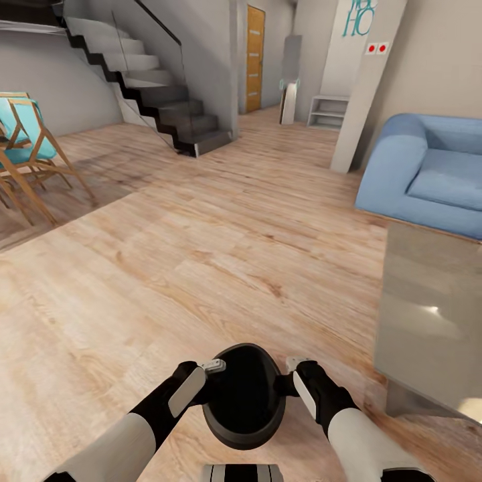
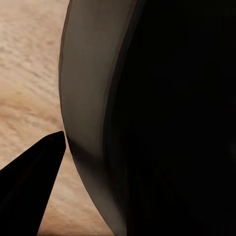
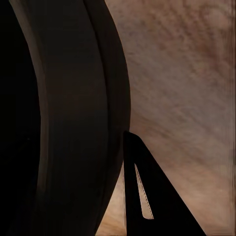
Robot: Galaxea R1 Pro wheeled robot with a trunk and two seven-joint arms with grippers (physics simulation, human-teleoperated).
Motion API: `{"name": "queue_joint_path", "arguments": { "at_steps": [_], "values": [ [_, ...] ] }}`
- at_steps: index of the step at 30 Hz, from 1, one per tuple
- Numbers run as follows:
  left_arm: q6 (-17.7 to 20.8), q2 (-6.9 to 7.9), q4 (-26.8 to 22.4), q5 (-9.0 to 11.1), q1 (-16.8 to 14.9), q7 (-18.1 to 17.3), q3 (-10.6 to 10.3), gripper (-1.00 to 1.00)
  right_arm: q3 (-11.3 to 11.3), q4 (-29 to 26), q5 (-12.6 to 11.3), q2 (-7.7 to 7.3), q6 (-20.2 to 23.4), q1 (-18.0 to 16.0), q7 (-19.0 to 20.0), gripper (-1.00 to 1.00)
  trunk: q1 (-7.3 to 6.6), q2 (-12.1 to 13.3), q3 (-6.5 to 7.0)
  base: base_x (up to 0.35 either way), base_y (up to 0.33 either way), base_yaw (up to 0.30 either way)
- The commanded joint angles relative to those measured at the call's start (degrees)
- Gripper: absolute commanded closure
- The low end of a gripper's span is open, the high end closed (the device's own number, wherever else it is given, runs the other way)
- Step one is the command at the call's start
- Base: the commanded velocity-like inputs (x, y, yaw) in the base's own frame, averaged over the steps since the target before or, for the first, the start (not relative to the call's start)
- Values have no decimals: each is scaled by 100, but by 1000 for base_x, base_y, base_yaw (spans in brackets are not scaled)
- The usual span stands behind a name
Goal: Place each of the two pumpkins and all three candles from the living room inside a cabinet in the living room (use any cabinet), then make sure every cabinet is closed, and position the cauldron so it is next to a table in the living room.
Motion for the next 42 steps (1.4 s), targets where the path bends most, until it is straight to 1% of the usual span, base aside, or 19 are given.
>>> {"name": "queue_joint_path", "arguments": {
  "at_steps": [1,9,10,27,29,31,32,33,35,36,39,40,42],
  "values": [
    [-7,8,-9,177,2,55,-40,100,-71,-36,182,-2,34,-6,-8,100,-2,-2,-4,0,0,-242],
    [-7,9,-9,177,8,55,-37,100,-76,-121,181,-2,34,-1,-8,100,-2,-2,-4,0,0,-88],
    [-7,9,-9,177,9,55,-38,-100,-78,-156,181,-2,34,2,-8,-100,-2,-2,-4,0,0,-6],
    [-15,16,-40,176,9,55,-30,-100,-80,-217,179,-4,38,7,-5,-100,-2,-2,-4,0,0,0],
    [-15,19,-121,176,18,62,-26,-100,-78,-351,180,-4,41,27,-2,-100,-2,-2,-4,0,0,0],
    [-15,24,-268,177,40,81,-23,-100,-74,-686,180,-6,46,53,0,-100,-2,-2,-4,0,0,0],
    [-15,131,-947,170,169,145,-1,-100,-59,-1663,178,-10,57,148,9,-100,-2,-2,-4,0,0,0],
    [-15,200,-1234,166,254,159,9,-100,-55,-1845,177,-10,58,185,14,-100,-2,-2,-4,0,0,0],
    [-15,277,-1543,164,358,184,17,-100,-52,-1998,175,-10,59,208,19,-100,-2,-2,-4,0,0,0],
    [-15,349,-1852,165,467,240,25,-100,-49,-2130,174,-10,65,223,24,-100,-2,-2,-4,0,0,0],
    [-15,431,-2259,167,616,357,33,-100,-44,-2328,173,-9,173,238,33,-100,-2,-2,-4,0,0,0],
    [-15,464,-2462,167,691,424,39,-100,-38,-2479,171,-9,295,254,40,-100,-2,-2,-4,0,0,0],
    [-15,492,-2671,168,759,484,43,-100,-33,-2752,167,-10,434,323,50,-100,-2,-2,-4,0,0,0]
  ]
}}
